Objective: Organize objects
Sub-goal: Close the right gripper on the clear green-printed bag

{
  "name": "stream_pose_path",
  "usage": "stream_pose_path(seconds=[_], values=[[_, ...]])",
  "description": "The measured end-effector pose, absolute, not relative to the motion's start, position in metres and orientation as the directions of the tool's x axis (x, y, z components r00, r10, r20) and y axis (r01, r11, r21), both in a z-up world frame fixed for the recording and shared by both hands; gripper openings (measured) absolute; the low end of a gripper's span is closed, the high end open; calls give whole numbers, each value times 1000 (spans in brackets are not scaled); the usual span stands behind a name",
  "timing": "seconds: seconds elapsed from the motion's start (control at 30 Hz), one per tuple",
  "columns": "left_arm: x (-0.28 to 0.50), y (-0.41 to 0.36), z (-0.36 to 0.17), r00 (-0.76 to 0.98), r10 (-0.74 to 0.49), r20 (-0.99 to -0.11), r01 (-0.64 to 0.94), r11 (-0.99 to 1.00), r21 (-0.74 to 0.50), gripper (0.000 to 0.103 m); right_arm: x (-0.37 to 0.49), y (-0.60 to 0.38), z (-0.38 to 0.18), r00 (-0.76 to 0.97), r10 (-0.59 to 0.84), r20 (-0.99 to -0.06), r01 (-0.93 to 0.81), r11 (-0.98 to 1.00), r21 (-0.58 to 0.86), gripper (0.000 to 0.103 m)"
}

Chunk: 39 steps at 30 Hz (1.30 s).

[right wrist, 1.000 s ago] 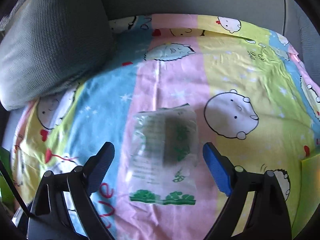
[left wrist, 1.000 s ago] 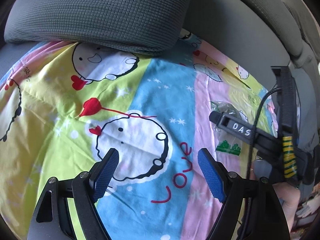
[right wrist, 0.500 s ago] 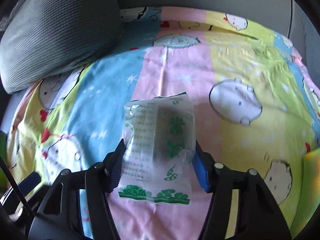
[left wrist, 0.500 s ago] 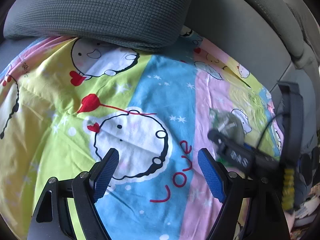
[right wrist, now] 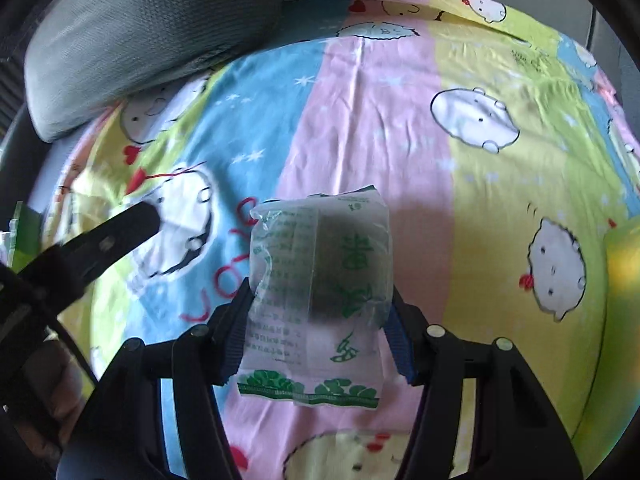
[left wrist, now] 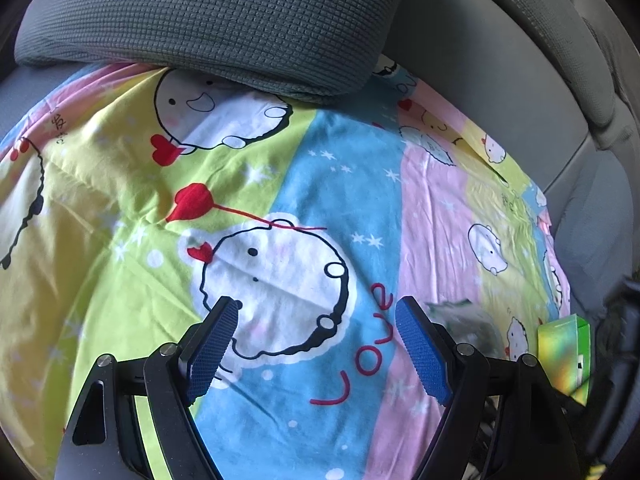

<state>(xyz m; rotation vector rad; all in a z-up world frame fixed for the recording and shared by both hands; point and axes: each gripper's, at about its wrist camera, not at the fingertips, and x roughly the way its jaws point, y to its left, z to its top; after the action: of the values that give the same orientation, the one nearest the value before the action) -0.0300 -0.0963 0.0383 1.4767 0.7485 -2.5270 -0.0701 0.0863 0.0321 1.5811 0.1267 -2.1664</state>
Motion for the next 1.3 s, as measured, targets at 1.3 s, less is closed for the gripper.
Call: stream_pose_path(seconds=[1.3], values=[[-36, -45, 25, -449, 448, -773, 170, -806, -567, 82, -95, 140, 32, -250, -563, -788, 158, -826, 541, 81]])
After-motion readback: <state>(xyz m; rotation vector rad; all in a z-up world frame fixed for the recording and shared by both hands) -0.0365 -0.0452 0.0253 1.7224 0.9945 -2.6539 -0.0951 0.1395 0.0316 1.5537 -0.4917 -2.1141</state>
